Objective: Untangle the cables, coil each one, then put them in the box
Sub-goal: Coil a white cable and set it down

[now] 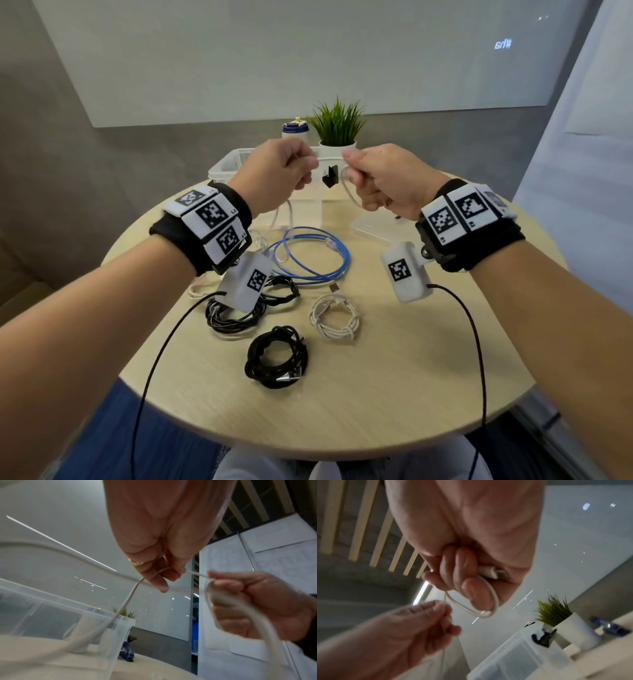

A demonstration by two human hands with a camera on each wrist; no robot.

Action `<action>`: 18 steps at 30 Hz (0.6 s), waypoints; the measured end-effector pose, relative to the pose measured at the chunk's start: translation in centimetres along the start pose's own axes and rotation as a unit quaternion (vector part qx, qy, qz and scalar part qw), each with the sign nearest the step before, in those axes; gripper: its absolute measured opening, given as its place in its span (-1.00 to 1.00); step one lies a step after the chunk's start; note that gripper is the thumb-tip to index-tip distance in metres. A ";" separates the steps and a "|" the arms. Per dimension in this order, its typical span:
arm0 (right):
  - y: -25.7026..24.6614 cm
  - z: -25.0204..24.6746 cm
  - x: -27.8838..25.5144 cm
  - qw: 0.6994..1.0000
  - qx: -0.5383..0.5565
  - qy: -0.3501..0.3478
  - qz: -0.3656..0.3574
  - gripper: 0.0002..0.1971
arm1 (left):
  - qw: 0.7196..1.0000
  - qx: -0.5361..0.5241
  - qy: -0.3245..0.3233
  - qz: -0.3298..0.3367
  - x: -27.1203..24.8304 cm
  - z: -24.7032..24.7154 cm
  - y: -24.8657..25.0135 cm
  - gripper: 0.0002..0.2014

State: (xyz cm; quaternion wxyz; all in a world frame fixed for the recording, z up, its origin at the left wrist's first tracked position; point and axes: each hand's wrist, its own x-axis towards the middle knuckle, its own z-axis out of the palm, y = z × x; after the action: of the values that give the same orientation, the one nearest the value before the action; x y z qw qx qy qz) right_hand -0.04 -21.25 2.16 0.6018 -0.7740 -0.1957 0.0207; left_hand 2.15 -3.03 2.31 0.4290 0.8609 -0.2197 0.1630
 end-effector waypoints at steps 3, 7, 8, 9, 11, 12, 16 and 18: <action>-0.7 -0.2 0.4 0.991 0.128 0.032 -0.029 -0.55 | 0.999 -0.009 -0.027 -0.025 -0.1 0.7 -1.2 -0.81; -1.6 -0.1 0.7 0.956 0.283 0.061 -0.039 -0.59 | 0.995 0.052 -0.078 -0.038 -1.1 1.9 -2.2 -0.79; -1.7 0.0 0.8 0.944 0.322 0.064 -0.045 -0.60 | 0.992 0.076 -0.096 -0.033 -1.4 2.1 -2.3 -0.80; -1.7 0.0 0.9 0.931 0.352 0.076 -0.053 -0.61 | 0.988 0.099 -0.113 -0.029 -1.6 2.3 -2.4 -0.81; -1.4 -0.1 1.7 0.924 0.355 0.122 -0.067 -0.65 | 0.980 0.135 -0.145 -0.023 -1.8 2.5 -2.6 -0.84; -1.2 -0.2 2.0 0.931 0.328 0.148 -0.068 -0.66 | 0.976 0.146 -0.157 -0.023 -1.8 2.5 -2.5 -0.85; 0.5 -0.2 2.8 0.965 -0.028 0.244 -0.089 -0.70 | 0.976 0.152 -0.154 -0.017 -1.5 2.0 -1.8 -0.83; 0.9 0.0 2.6 0.950 -0.202 0.222 -0.085 -0.70 | 0.980 0.146 -0.135 -0.003 -1.1 1.6 -1.4 -0.83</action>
State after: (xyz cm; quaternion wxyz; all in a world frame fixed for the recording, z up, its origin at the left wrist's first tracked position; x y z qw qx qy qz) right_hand 2.64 -20.52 1.87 0.4610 -0.8447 -0.1226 -0.2430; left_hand 2.03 -3.32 -0.05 0.2656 0.9291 -0.2465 0.0746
